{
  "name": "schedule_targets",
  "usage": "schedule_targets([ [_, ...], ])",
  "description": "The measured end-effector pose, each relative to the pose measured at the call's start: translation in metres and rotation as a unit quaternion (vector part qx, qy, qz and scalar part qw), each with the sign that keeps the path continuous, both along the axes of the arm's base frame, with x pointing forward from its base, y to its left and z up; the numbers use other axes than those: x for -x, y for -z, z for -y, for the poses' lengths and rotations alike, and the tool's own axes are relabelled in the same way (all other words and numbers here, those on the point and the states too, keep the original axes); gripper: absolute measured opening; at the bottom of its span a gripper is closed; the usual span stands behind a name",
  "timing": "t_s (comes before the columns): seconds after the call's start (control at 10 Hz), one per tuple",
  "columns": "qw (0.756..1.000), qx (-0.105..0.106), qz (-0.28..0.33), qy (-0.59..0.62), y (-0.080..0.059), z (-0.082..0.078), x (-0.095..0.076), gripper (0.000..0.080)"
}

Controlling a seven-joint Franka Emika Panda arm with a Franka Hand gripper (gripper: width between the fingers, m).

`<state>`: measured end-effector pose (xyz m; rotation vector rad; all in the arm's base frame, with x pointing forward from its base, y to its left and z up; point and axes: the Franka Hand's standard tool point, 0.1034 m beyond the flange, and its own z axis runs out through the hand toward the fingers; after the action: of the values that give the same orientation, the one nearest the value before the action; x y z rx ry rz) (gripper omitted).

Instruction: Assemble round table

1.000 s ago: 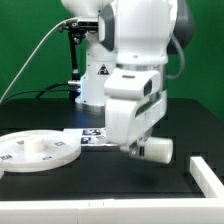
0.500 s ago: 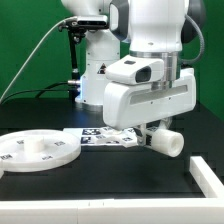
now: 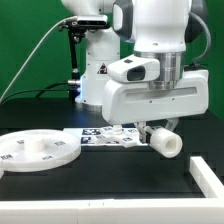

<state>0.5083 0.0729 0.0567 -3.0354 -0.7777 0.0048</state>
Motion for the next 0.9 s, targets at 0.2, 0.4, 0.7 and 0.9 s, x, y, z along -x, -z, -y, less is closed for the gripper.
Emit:
schedule_targets([
  [0.2, 1.000, 0.000, 0.000, 0.000, 0.0000, 0.0000, 0.0000, 0.0315],
  [0.4, 1.000, 0.000, 0.000, 0.000, 0.0000, 0.0000, 0.0000, 0.0315],
  [0.7, 0.994, 0.001, -0.005, 0.113, 0.0016, -0.0059, 0.0072, 0.0315],
  [0.9, 0.995, 0.000, -0.007, 0.095, 0.0028, -0.0068, 0.0076, 0.0315],
])
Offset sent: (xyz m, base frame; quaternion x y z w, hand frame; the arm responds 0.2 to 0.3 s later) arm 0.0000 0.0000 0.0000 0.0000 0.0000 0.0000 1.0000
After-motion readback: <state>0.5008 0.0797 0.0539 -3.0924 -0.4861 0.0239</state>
